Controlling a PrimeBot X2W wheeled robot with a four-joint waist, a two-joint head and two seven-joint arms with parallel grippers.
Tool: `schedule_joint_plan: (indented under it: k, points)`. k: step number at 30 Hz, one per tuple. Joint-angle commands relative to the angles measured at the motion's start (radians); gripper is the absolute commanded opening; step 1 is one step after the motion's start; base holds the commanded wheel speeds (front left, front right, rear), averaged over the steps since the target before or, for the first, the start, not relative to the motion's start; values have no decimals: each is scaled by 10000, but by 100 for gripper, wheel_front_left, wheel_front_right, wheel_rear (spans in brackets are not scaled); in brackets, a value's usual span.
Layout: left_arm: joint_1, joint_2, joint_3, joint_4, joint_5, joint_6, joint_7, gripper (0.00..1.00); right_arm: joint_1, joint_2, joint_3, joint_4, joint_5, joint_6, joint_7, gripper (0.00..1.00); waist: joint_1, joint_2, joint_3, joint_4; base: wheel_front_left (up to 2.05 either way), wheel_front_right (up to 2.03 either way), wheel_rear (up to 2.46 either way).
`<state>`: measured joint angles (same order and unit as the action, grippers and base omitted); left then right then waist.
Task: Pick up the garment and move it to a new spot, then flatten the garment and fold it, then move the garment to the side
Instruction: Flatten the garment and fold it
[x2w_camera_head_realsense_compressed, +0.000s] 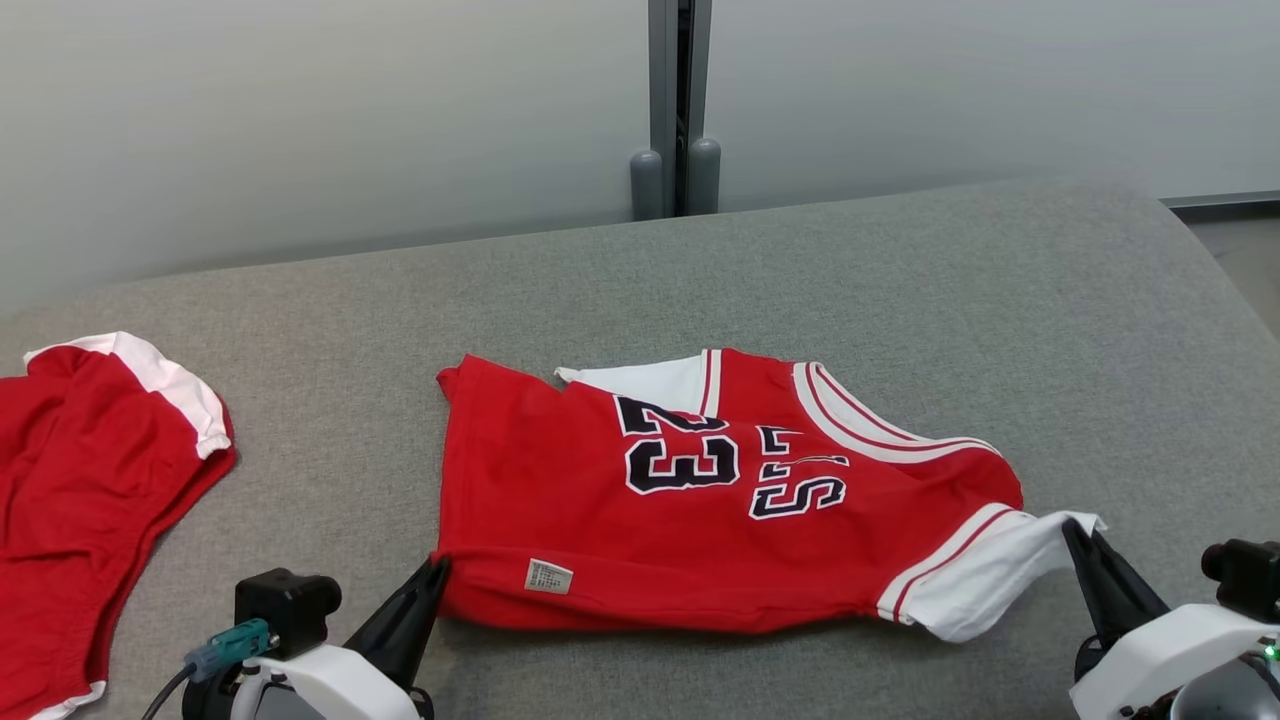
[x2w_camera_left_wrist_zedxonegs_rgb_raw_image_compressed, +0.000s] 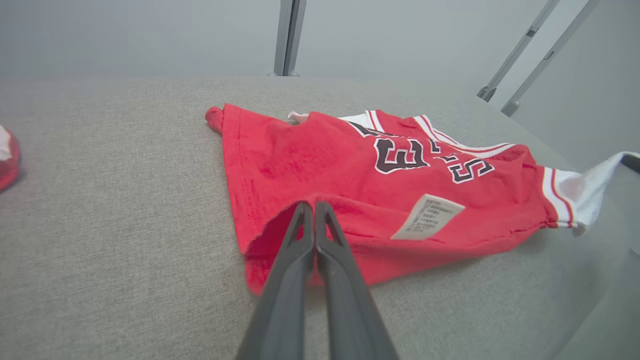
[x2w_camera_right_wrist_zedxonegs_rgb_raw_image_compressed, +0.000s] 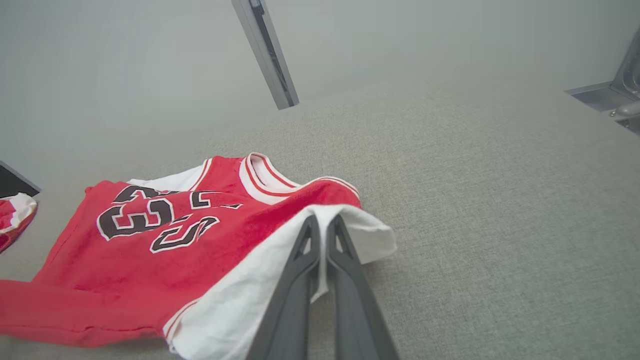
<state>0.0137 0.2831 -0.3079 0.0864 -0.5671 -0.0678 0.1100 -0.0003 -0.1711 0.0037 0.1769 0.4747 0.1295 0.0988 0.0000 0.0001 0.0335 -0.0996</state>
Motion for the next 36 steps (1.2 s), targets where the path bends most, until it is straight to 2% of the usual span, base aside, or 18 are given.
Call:
schedule_joint_plan:
  k: [1, 9, 17, 22, 24, 28, 32, 36]
  points:
    - [66, 40, 11, -104, -99, 84, -10, 0, 4, -71, -88, -120, -84, 23, -110, 0, 0, -1, -48, 13, 0, 0, 0]
    - [-243, 66, 115, -809, -341, -44, -40, 0, -146, 110, -339, -815, 135, 24, -460, 0, 0, -1, -28, 71, 0, 0, 0]
    - [-1532, 543, 463, -1286, -470, -280, 92, 0, -1108, 240, -276, -1067, 138, 24, -709, 0, 0, -1, 464, 98, 0, 0, 0]
    - [-3162, 1040, 591, -979, -559, -467, 366, 0, -2517, 202, -61, -652, -28, 24, -845, 0, 0, -1, 1059, 95, 0, 0, 0]
    - [-3910, 1405, 510, -732, -388, -517, 530, 0, -3188, 88, 128, -393, -237, 24, -879, 0, 0, -1, 1341, 82, 0, 0, 0]
    - [-5419, 1601, 321, -175, -616, -597, 711, 0, -4629, 20, 408, 156, -339, 24, -1129, 0, 0, -1, 1908, 95, 0, 0, 0]
    - [-7014, 1803, 1, 560, -875, -637, 845, 0, -6282, -77, 502, 848, -321, 24, -1409, 0, 0, -1, 2542, 154, 0, 0, 0]
    - [-8809, 2236, -529, 1333, -1297, -627, 850, 0, -8060, -139, 549, 1555, -170, 24, -1627, 0, 0, -1, 3311, 219, 0, 0, 0]
